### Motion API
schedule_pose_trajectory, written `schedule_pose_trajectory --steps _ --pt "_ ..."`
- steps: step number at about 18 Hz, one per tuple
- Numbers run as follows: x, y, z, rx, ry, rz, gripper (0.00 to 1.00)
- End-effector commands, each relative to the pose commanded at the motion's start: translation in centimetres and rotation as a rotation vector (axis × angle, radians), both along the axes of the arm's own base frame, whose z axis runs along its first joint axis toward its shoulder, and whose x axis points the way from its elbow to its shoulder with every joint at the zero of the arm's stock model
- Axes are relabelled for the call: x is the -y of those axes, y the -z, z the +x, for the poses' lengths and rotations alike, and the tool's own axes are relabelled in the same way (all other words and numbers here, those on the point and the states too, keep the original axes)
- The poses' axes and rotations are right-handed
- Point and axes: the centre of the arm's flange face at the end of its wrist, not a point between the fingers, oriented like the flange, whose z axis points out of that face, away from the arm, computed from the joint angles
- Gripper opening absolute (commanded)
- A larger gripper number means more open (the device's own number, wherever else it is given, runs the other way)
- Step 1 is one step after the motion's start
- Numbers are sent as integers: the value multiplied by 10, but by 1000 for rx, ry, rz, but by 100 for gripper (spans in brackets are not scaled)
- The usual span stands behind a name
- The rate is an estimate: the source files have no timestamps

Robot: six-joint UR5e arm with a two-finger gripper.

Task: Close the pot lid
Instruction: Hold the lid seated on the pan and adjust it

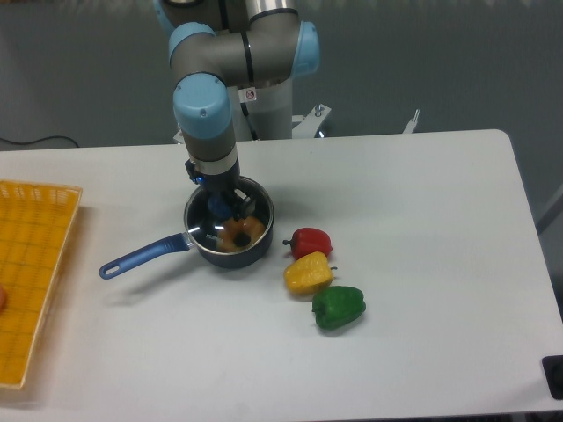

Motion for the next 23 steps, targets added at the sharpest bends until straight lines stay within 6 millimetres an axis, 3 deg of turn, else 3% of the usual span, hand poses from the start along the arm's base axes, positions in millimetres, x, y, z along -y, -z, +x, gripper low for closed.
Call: schedule_pose_trajectory --steps 23 --pt "1 3 -2 -7 2 -13 69"
